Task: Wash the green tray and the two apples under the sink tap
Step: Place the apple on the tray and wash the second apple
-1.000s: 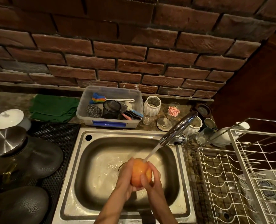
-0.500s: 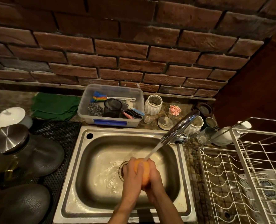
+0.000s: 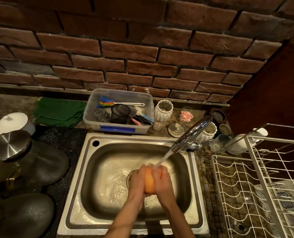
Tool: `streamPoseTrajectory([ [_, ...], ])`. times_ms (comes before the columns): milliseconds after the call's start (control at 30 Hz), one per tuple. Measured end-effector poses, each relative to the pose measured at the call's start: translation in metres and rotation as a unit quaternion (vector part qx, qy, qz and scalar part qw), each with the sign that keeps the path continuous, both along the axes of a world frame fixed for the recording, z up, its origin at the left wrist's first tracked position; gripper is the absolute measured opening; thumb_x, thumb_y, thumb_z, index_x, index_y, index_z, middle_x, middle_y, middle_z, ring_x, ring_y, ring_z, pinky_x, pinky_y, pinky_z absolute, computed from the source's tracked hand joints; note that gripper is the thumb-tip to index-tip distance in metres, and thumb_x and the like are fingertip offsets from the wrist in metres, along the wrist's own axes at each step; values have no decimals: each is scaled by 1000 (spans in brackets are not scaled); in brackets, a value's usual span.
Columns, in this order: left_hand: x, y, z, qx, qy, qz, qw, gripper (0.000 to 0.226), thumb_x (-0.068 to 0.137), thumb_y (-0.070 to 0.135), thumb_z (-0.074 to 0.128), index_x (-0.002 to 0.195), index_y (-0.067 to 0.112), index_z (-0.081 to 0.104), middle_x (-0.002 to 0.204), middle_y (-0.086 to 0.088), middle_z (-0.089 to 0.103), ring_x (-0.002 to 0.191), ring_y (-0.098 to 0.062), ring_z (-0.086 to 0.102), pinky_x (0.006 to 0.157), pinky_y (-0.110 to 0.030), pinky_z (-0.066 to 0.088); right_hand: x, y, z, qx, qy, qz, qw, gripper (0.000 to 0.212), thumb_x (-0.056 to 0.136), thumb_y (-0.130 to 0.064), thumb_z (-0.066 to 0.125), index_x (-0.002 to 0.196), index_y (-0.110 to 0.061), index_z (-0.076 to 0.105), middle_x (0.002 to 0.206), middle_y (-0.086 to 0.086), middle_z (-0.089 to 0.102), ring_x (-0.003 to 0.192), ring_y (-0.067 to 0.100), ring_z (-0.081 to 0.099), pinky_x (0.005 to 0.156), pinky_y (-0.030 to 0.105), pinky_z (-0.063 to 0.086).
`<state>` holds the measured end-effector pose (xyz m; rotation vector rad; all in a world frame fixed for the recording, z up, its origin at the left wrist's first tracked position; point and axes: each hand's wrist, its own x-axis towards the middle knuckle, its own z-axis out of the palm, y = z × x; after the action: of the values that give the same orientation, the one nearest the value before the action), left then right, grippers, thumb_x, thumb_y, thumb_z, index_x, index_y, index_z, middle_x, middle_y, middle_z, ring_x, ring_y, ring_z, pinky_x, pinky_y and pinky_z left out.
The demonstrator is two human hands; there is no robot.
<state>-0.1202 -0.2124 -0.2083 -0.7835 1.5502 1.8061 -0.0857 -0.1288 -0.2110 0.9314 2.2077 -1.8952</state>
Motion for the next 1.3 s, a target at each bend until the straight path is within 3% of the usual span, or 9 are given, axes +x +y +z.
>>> streamPoseTrajectory([
  [233,-15,-25,7,136,-128,-62,980,48,85,46,72,117,9,67,111,-23,73,95,-38,73,68,-53,60,11,7,2,118,84,119,982,36,95,-43,58,123,-25,47,122,-7,43,111,14,56,86,39,60],
  [433,-1,-5,8,-31,-3,-30,999,44,100,47,46,102,10,70,98,-19,74,91,-34,72,80,-53,62,2,-4,-2,86,66,-7,994,9,99,-37,55,100,-29,59,102,-2,62,91,13,65,79,37,59],
  [600,16,-6,0,-160,140,-22,977,44,104,38,37,85,15,69,86,-12,72,76,-23,67,75,-38,55,-10,-1,-7,-3,2,-95,995,25,102,-31,50,85,-26,68,84,-1,73,75,13,68,66,28,56],
  [733,13,-5,-7,-186,255,-120,941,39,104,32,41,138,20,57,131,10,55,121,-12,56,110,-37,46,-15,3,-9,-295,-112,-185,931,37,94,-42,47,103,-16,72,101,17,76,89,30,71,79,50,58],
  [833,14,-5,-9,-195,294,-132,926,42,104,31,43,145,22,49,136,13,48,131,-8,45,115,-30,36,-17,11,-11,-374,-145,-165,901,47,87,-49,50,108,-13,72,97,15,77,85,30,75,75,51,61],
  [967,11,-4,-9,-122,187,-70,972,35,104,36,43,134,29,59,130,3,62,120,-19,59,104,-41,50,-16,7,-11,-219,-100,-106,965,26,100,-45,47,110,-26,62,111,14,69,99,32,68,89,57,56],
  [1100,3,0,-3,-111,144,-62,981,25,102,41,44,99,29,66,97,3,71,90,-11,67,71,-26,50,0,-1,-4,-6,36,45,998,13,102,-46,43,107,-39,52,116,1,53,100,3,61,88,24,56],
  [1200,0,-2,-1,-108,124,-58,985,30,102,40,42,90,28,67,97,1,71,90,-13,67,75,-32,54,5,-2,1,10,59,85,995,12,104,-38,39,110,-45,47,116,-8,44,99,-12,55,79,3,47],
  [1300,-6,-2,3,-108,98,-91,985,38,100,45,40,95,23,70,99,-6,74,94,-23,71,86,-43,59,8,-1,2,12,67,77,995,13,104,-35,41,112,-45,45,120,-7,44,102,-8,57,79,4,48],
])
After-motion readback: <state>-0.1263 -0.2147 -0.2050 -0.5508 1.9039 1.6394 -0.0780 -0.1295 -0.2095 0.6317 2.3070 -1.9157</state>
